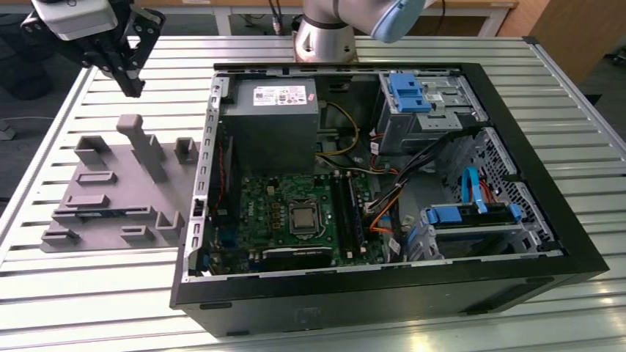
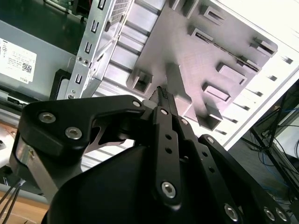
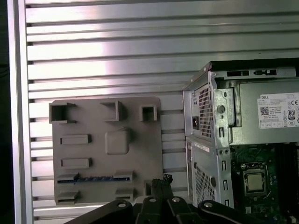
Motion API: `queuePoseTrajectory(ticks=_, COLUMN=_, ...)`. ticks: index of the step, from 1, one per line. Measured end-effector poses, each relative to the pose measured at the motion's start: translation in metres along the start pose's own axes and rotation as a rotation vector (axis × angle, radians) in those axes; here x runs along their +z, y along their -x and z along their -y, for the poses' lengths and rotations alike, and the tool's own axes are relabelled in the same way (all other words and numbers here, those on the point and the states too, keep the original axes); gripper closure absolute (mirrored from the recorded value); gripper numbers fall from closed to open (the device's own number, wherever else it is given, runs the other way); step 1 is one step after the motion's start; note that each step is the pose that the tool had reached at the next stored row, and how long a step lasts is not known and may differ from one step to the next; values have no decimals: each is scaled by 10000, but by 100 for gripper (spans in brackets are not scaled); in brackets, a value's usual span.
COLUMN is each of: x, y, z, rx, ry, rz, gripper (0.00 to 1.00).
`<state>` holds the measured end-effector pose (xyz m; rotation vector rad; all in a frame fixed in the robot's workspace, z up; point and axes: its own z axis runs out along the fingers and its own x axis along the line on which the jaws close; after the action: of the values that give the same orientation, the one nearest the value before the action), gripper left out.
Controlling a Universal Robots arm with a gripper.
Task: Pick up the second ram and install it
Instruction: 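Reach for the second ram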
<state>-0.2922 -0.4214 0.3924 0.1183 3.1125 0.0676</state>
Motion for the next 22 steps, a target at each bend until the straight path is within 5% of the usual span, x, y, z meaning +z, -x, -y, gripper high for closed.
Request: queuePoseTrajectory(ticks=22, x=-2, y=-110, z=19, rx=-2, ry=1, rz=1, gripper=89)
